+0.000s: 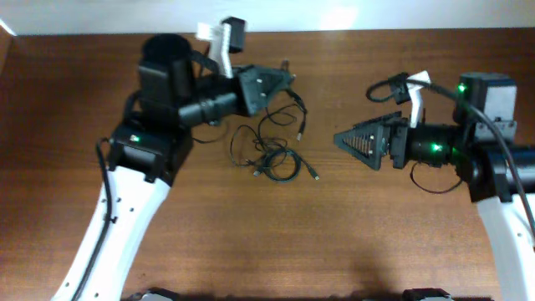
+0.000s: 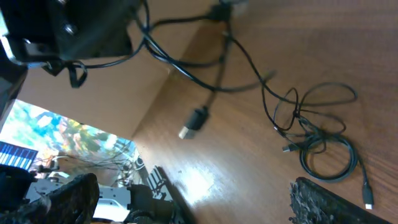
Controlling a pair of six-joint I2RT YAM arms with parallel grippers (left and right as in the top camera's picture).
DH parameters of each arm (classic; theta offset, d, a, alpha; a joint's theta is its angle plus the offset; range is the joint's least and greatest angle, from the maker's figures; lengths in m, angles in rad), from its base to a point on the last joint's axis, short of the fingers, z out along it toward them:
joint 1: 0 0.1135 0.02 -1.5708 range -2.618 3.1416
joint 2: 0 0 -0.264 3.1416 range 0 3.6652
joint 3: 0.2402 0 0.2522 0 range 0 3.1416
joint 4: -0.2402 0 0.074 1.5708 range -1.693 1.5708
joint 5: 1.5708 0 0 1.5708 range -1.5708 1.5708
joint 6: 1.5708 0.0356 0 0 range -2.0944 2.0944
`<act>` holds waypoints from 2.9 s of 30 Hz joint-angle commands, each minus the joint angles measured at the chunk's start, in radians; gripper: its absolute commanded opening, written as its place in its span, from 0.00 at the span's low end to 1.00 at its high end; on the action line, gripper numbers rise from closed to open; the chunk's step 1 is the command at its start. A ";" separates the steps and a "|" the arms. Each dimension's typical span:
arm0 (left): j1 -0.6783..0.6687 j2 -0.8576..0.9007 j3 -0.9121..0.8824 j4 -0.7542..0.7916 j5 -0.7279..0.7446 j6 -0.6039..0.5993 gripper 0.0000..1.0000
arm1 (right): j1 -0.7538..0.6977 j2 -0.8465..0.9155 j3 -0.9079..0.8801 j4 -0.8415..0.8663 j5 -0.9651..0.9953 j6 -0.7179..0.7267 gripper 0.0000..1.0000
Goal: Untangle cables
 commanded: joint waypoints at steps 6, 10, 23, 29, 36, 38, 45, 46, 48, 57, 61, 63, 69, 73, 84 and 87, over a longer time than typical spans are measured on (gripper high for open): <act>-0.084 -0.010 0.009 0.010 -0.021 -0.235 0.00 | -0.002 -0.001 0.013 0.016 0.027 0.002 0.99; -0.082 -0.010 0.009 0.011 0.012 -0.335 0.00 | -0.002 -0.001 0.013 0.031 0.037 -0.005 0.88; -0.082 -0.010 0.009 0.051 0.094 -0.512 0.00 | 0.033 -0.001 0.013 0.054 0.113 -0.048 0.65; -0.082 -0.009 0.009 0.049 0.074 -0.579 0.00 | 0.151 -0.001 0.013 0.106 0.213 -0.049 0.65; -0.082 -0.009 0.009 0.047 0.046 -0.579 0.00 | 0.156 -0.001 0.013 0.124 0.214 -0.047 0.59; -0.082 -0.010 0.009 0.047 0.046 -0.579 0.00 | 0.156 -0.001 0.013 0.128 0.231 -0.047 0.44; -0.082 -0.009 0.009 0.047 0.045 -0.579 0.00 | 0.156 -0.001 0.013 0.127 0.236 -0.046 0.08; -0.082 -0.009 0.009 0.047 0.045 -0.579 0.00 | 0.156 -0.001 0.013 0.127 0.236 -0.046 0.04; -0.082 -0.009 0.009 0.047 0.045 -0.579 0.01 | 0.156 -0.001 0.013 0.127 0.236 -0.046 0.04; -0.082 -0.009 0.009 -0.084 -0.422 -0.409 0.11 | 0.154 -0.001 0.013 0.080 0.402 0.102 0.04; -0.082 -0.009 0.009 -0.225 -0.716 -0.409 0.09 | 0.154 -0.001 0.013 0.057 0.472 0.151 0.04; -0.082 -0.009 0.009 -0.254 -0.766 -0.408 0.10 | 0.155 -0.001 0.013 0.058 0.472 0.163 0.04; -0.083 -0.009 0.009 -0.309 -0.668 -0.344 0.30 | 0.154 -0.001 0.013 0.191 0.308 0.237 0.04; -0.083 -0.009 0.009 -0.313 -0.589 -0.111 0.57 | 0.134 -0.001 0.013 0.313 0.308 0.454 0.04; -0.083 -0.009 0.009 -0.315 -0.381 0.512 0.99 | 0.106 -0.001 0.013 0.360 0.188 0.597 0.04; -0.083 -0.009 0.009 -0.353 -0.311 0.654 0.99 | 0.106 -0.001 0.013 0.365 0.189 0.609 0.04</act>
